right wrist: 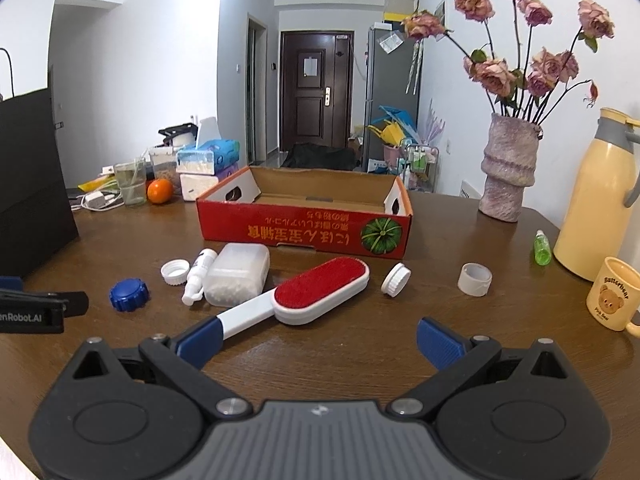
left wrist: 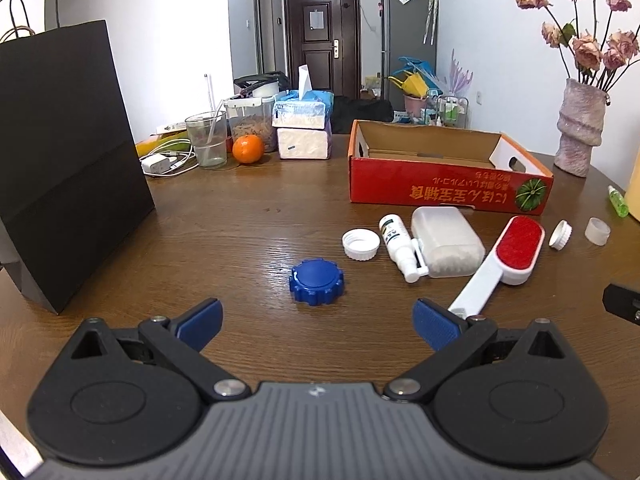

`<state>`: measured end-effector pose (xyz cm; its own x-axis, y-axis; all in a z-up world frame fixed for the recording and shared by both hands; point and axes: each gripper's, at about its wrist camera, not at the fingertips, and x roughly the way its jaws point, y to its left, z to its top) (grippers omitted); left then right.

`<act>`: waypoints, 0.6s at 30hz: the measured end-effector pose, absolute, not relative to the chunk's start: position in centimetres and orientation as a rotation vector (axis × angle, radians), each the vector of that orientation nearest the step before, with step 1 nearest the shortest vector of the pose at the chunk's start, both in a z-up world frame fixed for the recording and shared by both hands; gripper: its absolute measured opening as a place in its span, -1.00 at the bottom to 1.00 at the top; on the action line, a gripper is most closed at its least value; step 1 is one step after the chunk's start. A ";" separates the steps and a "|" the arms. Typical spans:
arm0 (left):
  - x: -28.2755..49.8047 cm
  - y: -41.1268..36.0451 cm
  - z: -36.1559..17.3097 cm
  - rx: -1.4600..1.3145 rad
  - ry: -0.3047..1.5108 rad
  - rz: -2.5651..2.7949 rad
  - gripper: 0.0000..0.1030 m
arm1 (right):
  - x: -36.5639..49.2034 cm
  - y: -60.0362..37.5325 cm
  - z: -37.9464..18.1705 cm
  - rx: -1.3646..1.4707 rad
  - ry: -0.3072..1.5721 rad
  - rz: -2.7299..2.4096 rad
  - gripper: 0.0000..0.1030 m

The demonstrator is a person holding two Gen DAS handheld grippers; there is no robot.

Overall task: Organize rigid objects
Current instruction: 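Lower the left tool toward the blue bottle cap on the table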

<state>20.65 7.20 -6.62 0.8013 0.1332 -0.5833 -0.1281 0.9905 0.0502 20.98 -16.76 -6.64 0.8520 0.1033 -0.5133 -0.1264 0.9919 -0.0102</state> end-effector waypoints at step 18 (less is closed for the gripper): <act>27.3 9.5 -10.3 0.040 0.709 0.165 1.00 | 25.3 -15.3 -8.8 -0.053 0.609 0.098 1.00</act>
<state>27.32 9.55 -10.27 0.7466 0.1642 -0.6447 -0.1372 0.9862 0.0922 25.28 -15.34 -8.83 0.8156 0.0759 -0.5737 -0.1072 0.9940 -0.0209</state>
